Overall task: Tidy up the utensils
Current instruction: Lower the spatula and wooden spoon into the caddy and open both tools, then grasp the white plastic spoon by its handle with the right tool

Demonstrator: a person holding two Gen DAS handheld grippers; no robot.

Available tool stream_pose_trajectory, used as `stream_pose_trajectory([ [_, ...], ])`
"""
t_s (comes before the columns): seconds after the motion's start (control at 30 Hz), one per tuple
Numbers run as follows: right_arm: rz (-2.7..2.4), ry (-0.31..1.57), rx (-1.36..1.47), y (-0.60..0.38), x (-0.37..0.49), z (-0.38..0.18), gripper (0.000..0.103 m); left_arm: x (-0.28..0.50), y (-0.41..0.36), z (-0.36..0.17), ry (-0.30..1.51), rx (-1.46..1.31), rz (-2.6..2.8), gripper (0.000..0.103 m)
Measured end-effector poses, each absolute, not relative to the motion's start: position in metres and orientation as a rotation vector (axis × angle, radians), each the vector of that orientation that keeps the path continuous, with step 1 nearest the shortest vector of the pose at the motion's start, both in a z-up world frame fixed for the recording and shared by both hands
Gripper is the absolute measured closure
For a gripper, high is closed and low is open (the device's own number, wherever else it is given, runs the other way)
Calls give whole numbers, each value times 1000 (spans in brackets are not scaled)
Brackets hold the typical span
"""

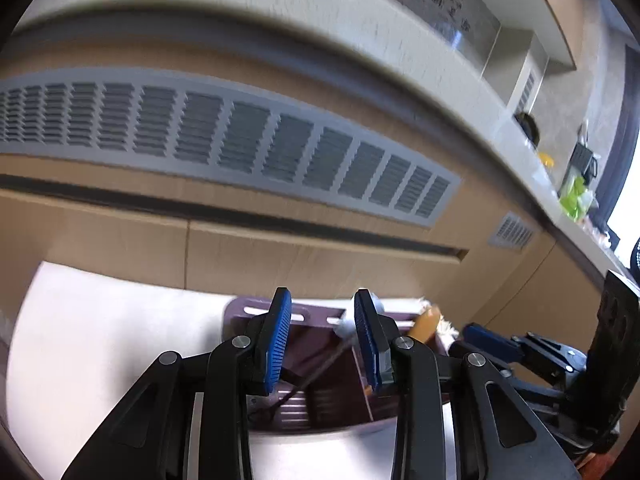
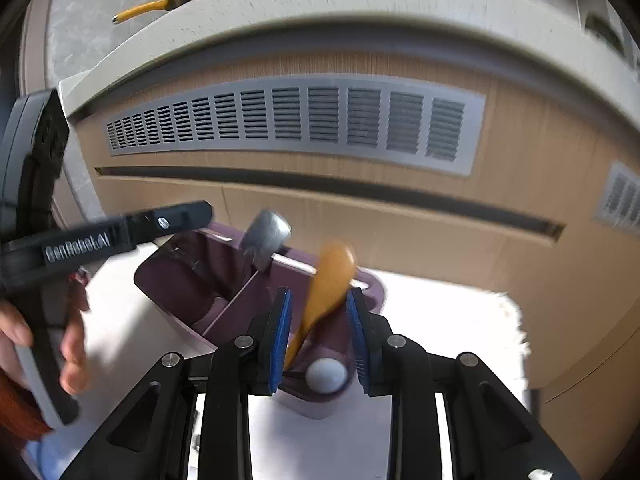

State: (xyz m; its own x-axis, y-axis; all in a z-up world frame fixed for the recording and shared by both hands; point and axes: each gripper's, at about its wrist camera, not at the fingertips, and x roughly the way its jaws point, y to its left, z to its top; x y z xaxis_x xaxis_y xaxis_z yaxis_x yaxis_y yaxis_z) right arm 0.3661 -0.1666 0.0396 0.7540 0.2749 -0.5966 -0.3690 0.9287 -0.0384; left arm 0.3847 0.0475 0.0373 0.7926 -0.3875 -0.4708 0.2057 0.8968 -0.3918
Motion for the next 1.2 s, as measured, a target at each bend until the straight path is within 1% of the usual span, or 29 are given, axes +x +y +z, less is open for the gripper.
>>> stream_pose_trajectory([
  [0.07,343,571,-145,-174,349,53,74,371,52,45,557,-313,-310,68],
  [0.1,343,557,-133,-179,341,59,71,365,54,45,562,-311,-309,67],
  [0.13,347,554,-120,-184,335,64,68,360,56,44,568,-316,-312,64],
  [0.17,352,558,-107,-189,330,67,68,354,58,41,579,-326,-316,61],
  [0.2,358,575,-96,-194,325,67,68,346,61,35,605,-333,-313,53],
  [0.23,365,595,-93,-198,324,65,68,341,62,30,630,-334,-304,50],
  [0.3,373,655,-114,-202,316,56,68,325,66,15,672,-328,-279,48],
  [0.43,355,748,-202,-199,293,27,68,290,70,-17,766,-284,-216,48],
  [0.6,387,856,-296,-187,261,-15,68,245,77,-34,779,-238,-158,48],
  [0.77,475,875,-357,-167,238,-30,68,209,84,-45,821,-256,-145,48],
  [0.97,631,923,-383,-149,233,-47,68,188,83,-59,865,-258,-143,48],
  [1.03,647,938,-373,-146,239,-52,71,183,82,-61,869,-247,-138,48],
  [1.1,667,950,-381,-140,245,-54,78,181,82,-62,874,-247,-144,48],
  [1.2,691,955,-413,-133,249,-57,79,181,82,-62,880,-255,-167,48],
])
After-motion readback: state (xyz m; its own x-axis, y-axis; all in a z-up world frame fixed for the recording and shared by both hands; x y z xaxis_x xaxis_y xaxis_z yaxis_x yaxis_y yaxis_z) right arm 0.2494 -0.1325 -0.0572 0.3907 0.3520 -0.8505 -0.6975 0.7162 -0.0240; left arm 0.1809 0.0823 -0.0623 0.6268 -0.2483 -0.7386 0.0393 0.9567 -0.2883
